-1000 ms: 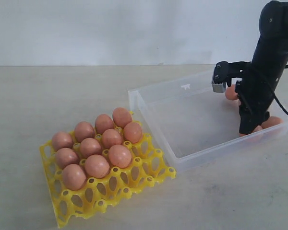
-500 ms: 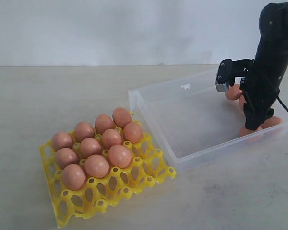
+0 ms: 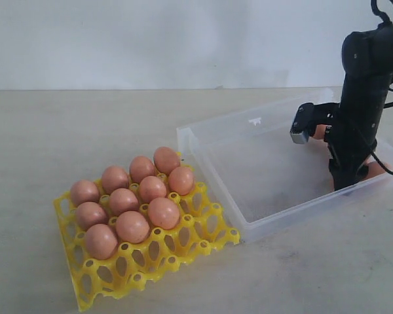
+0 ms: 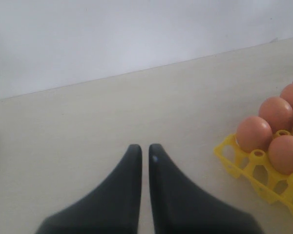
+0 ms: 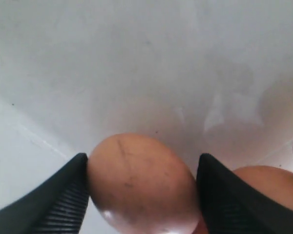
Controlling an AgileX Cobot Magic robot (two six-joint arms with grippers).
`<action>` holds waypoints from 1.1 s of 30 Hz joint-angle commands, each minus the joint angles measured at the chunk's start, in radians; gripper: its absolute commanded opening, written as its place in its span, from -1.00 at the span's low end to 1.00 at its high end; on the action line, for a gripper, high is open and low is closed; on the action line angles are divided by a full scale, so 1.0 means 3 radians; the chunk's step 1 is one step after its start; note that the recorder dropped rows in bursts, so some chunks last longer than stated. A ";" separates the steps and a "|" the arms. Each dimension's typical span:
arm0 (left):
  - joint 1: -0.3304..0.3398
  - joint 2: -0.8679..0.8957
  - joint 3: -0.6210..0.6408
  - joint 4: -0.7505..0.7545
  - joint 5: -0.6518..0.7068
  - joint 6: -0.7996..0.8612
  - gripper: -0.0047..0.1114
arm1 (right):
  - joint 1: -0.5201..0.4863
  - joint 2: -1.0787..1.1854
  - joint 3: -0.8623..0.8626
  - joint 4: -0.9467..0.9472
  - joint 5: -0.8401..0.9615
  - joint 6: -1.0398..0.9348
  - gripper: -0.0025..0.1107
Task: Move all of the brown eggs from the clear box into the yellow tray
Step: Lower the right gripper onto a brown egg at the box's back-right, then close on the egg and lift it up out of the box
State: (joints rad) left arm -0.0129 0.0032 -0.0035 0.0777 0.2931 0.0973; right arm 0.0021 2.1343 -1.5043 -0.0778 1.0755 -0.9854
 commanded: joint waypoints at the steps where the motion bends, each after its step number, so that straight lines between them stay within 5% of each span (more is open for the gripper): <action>1: -0.0026 -0.0011 0.0012 -0.0007 -0.0001 -0.0010 -0.85 | -0.0010 0.0072 -0.0011 -0.0060 -0.0130 0.0002 0.07; 9: -0.0026 -0.0011 0.0012 -0.0007 -0.0001 -0.0010 -0.85 | -0.0010 0.0203 -0.0011 -0.0389 -0.0226 0.0216 -0.05; 11: -0.0026 -0.0011 0.0012 -0.0007 -0.0001 -0.0010 -0.85 | -0.0010 0.0208 -0.0011 -0.0390 -0.0339 0.0422 -0.37; 12: -0.0026 -0.0011 0.0012 -0.0007 -0.0001 -0.0010 -0.85 | -0.0010 0.0208 -0.0011 -0.0381 -0.0506 0.0699 -0.78; 13: -0.0026 -0.0011 0.0012 -0.0007 -0.0001 -0.0010 -0.85 | -0.0010 0.0202 -0.0011 -0.0355 -0.0604 0.0875 -0.96; 16: -0.0026 -0.0011 0.0012 -0.0007 -0.0001 -0.0010 -0.85 | -0.0007 0.0202 -0.0011 -0.0285 -0.0823 0.1545 -0.96; 33: -0.0026 -0.0011 0.0012 -0.0007 -0.0001 -0.0010 -0.85 | -0.0010 -0.0319 -0.0011 0.1986 -0.1130 0.1044 -0.96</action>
State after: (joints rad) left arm -0.0129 0.0032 -0.0035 0.0777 0.2931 0.0973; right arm 0.0021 2.0724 -1.5116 0.4149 0.7545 -0.5994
